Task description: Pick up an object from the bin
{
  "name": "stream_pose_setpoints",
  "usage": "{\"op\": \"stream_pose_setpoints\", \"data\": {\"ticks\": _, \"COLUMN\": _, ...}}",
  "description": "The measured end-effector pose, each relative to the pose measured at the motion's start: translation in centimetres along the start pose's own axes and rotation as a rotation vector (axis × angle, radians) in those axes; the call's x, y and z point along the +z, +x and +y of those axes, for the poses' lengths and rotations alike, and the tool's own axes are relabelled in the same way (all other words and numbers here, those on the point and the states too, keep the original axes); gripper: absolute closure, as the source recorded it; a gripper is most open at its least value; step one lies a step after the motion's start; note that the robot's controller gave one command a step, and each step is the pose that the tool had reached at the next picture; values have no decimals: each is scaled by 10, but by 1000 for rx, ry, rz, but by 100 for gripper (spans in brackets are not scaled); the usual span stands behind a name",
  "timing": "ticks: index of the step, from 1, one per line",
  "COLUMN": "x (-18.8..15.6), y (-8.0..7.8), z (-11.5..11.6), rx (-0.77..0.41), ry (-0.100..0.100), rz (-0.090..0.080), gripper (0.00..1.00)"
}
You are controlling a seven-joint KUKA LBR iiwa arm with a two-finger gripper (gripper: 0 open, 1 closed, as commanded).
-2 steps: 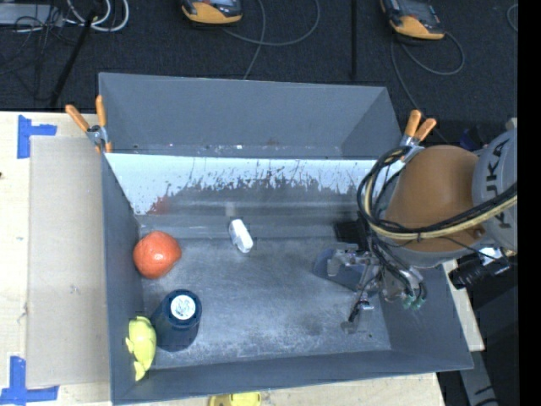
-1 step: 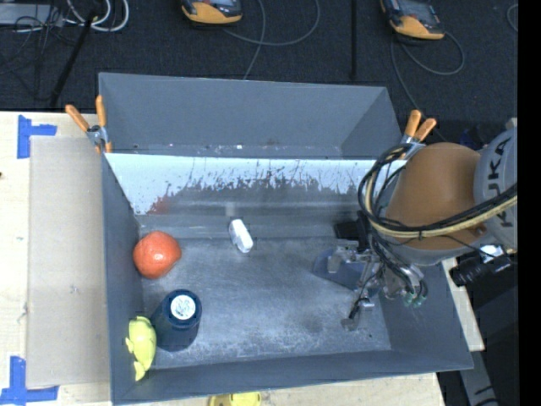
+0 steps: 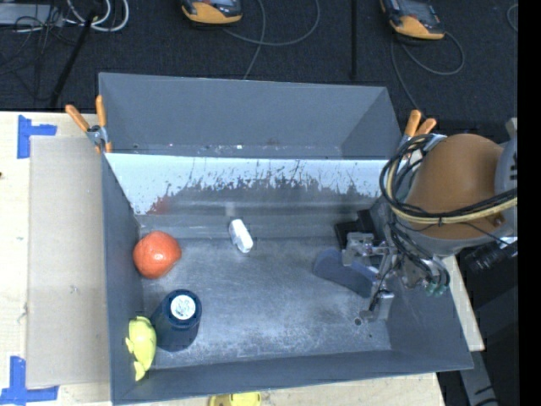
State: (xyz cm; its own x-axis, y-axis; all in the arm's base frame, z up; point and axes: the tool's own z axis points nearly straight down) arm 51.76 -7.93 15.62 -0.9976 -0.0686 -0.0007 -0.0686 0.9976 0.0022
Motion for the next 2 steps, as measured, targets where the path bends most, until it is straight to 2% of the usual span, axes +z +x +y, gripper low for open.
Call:
{"op": "stream_pose_setpoints", "data": {"ticks": 1, "x": -1, "y": -6, "z": -18, "rx": 13, "ry": 5, "rz": -1, "gripper": 0}}
{"op": "stream_pose_setpoints", "data": {"ticks": 2, "x": -1, "y": -6, "z": -26, "rx": -37, "ry": 0, "rz": -1, "gripper": 0}}
